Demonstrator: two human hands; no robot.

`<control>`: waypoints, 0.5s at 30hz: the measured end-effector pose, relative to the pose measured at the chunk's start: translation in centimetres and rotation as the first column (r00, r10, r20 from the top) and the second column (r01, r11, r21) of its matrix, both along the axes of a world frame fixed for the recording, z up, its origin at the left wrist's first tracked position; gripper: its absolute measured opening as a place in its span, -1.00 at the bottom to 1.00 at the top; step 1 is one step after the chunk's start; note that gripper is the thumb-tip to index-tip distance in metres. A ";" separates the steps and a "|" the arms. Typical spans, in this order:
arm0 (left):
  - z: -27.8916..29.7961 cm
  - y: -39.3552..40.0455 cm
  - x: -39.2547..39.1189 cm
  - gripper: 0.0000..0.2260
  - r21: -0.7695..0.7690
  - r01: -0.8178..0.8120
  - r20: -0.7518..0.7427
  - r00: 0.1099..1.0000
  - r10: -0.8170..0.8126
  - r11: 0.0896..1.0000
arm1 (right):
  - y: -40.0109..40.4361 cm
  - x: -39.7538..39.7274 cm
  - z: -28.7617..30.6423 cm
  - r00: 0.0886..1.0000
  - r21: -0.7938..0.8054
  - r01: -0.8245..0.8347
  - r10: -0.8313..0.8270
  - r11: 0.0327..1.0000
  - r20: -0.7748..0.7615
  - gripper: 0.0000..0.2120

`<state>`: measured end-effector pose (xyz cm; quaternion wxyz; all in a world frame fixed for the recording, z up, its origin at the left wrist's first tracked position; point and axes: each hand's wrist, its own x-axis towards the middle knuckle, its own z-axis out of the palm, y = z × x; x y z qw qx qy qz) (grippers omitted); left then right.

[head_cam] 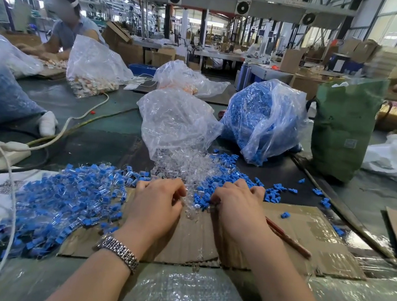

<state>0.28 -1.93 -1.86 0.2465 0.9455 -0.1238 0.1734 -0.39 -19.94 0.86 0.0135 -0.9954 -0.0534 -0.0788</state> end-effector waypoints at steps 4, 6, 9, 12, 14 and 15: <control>0.4 0.2 -0.2 -0.85 -0.173 0.012 -0.035 0.999 -0.018 0.985 | -0.2 0.3 -1.1 1.000 0.081 0.004 -0.006 0.997 0.028 -0.74; 0.9 0.3 -0.3 -0.77 -0.313 0.024 -0.082 0.995 -0.053 0.949 | -0.3 0.2 -1.4 0.998 0.147 -0.007 -0.002 0.989 0.057 -0.79; 1.4 0.8 -0.4 -0.73 -0.520 0.028 -0.190 0.971 -0.147 0.854 | -0.5 -0.1 -1.7 0.979 0.327 -0.093 0.027 0.940 0.200 -0.87; 1.7 1.2 -0.5 -0.73 -0.690 0.026 -0.255 0.927 -0.275 0.724 | -0.4 -0.7 -1.4 0.966 0.673 -0.148 -0.039 0.724 0.254 -0.90; 1.7 1.3 -0.6 -0.71 -0.752 0.028 -0.263 0.903 -0.339 0.659 | -0.4 -0.9 -1.0 0.987 0.842 -0.115 -0.035 0.527 0.156 -0.85; 1.7 1.3 -0.7 -0.70 -0.770 0.036 -0.265 0.890 -0.371 0.637 | -0.4 -1.0 -0.8 0.993 0.895 -0.107 -0.003 0.432 0.120 -0.82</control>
